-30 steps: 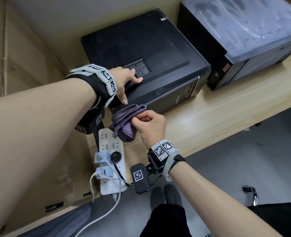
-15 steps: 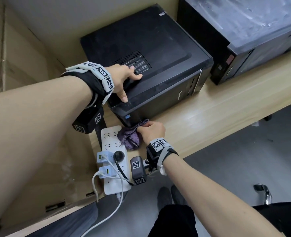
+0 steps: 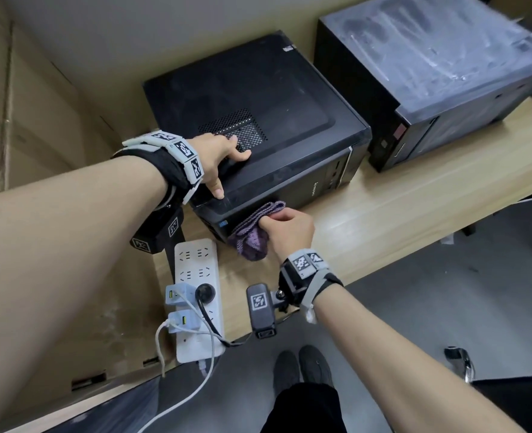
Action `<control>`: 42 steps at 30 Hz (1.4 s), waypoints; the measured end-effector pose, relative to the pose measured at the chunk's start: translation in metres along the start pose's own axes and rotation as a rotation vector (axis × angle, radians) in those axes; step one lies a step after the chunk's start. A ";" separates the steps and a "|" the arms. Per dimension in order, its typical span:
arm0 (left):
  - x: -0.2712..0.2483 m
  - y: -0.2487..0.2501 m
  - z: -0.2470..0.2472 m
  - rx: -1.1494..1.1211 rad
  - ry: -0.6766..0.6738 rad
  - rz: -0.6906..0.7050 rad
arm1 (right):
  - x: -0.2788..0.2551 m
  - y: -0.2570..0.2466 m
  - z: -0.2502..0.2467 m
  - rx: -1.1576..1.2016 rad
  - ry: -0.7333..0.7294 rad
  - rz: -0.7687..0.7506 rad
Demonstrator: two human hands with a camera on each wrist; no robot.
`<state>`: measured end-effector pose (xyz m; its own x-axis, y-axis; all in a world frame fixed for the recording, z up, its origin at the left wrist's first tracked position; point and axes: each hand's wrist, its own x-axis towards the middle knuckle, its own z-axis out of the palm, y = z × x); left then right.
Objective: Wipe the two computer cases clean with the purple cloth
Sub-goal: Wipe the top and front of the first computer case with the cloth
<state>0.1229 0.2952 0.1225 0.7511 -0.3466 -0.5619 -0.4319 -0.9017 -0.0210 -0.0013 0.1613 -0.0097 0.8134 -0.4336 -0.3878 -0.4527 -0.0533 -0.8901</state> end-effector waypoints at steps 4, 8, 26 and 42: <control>0.000 0.000 0.003 0.003 -0.003 0.001 | -0.003 0.016 0.012 -0.024 -0.032 0.046; 0.003 -0.002 0.006 -0.008 0.002 0.002 | -0.002 0.030 0.020 -0.134 -0.082 0.129; -0.005 -0.001 0.001 0.003 0.036 0.044 | -0.052 0.003 0.042 0.118 -0.111 -0.391; -0.005 0.002 -0.004 0.057 0.017 0.048 | 0.012 0.000 -0.048 -0.109 0.034 -0.318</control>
<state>0.1199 0.2946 0.1284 0.7369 -0.3938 -0.5495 -0.4948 -0.8680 -0.0414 -0.0092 0.1130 -0.0027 0.9083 -0.4097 -0.0850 -0.2163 -0.2858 -0.9335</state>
